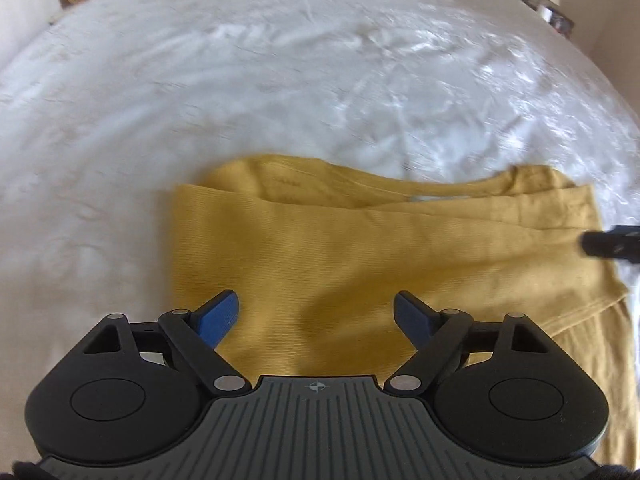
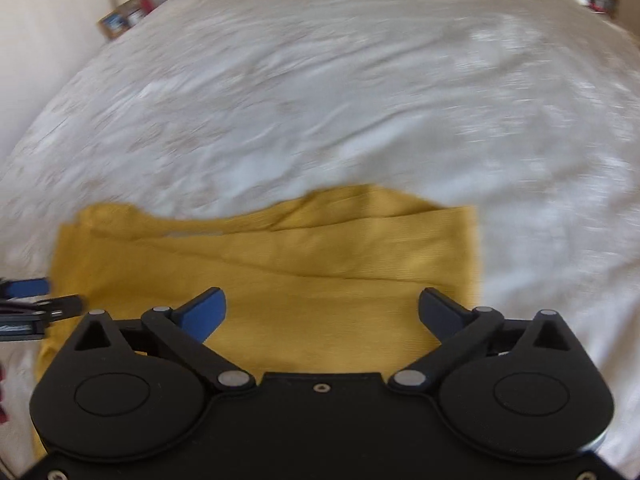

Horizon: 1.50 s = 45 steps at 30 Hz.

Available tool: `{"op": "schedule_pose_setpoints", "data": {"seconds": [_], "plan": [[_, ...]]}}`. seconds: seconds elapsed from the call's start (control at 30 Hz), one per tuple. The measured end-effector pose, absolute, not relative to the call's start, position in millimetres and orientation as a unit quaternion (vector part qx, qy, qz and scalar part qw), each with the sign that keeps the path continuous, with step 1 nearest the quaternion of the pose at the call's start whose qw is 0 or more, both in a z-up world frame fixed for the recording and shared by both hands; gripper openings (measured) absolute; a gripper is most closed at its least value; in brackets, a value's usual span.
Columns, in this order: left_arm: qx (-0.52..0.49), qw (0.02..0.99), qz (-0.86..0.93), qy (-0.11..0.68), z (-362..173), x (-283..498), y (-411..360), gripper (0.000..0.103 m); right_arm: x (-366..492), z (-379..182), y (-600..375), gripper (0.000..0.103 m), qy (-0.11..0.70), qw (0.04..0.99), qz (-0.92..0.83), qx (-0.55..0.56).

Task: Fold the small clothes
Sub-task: 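Lay the held sleeve over the sweater body and open the right gripper, then smooth the folded sweater flat with both open grippers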

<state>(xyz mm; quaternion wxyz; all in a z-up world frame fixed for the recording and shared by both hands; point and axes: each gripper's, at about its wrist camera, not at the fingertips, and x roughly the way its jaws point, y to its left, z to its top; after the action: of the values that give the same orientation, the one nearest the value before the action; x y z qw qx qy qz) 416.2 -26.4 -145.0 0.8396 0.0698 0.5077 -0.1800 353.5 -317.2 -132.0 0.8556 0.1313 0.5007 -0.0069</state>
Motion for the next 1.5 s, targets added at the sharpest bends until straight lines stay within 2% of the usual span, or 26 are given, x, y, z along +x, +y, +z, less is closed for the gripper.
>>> {"op": "schedule_pose_setpoints", "data": {"seconds": [0.1,0.17,0.27,0.37,0.53,1.07,1.5], "plan": [[0.091,0.843,-0.180,0.499,-151.3,418.4,-47.1,0.086,370.0,-147.0,-297.1,0.102,0.515,0.848,0.005,0.124],[0.103,0.843,-0.184,0.496,-154.4,417.9,-57.3,0.092,376.7,-156.2,-289.4,0.102,0.523,0.844,-0.001,0.118],[0.137,0.828,-0.192,0.509,-166.6,413.8,-67.7,0.093,374.6,-168.6,-281.4,0.102,0.544,0.834,-0.006,0.088],[0.151,0.820,-0.193,0.518,-177.3,403.4,-62.9,0.100,360.3,-173.8,-273.5,0.102,0.551,0.834,0.010,0.040],[0.146,0.818,-0.199,0.519,-179.6,393.7,-53.8,0.102,338.6,-173.3,-272.8,0.102,0.546,0.837,0.025,0.014],[0.115,0.825,-0.192,0.520,-165.5,385.7,-13.1,0.102,310.4,-155.2,-339.7,0.102,0.547,0.828,-0.037,0.120],[0.040,0.828,-0.134,0.543,-140.5,314.9,60.7,0.103,241.1,-130.1,-322.9,0.102,0.554,0.815,-0.067,0.153]]}}
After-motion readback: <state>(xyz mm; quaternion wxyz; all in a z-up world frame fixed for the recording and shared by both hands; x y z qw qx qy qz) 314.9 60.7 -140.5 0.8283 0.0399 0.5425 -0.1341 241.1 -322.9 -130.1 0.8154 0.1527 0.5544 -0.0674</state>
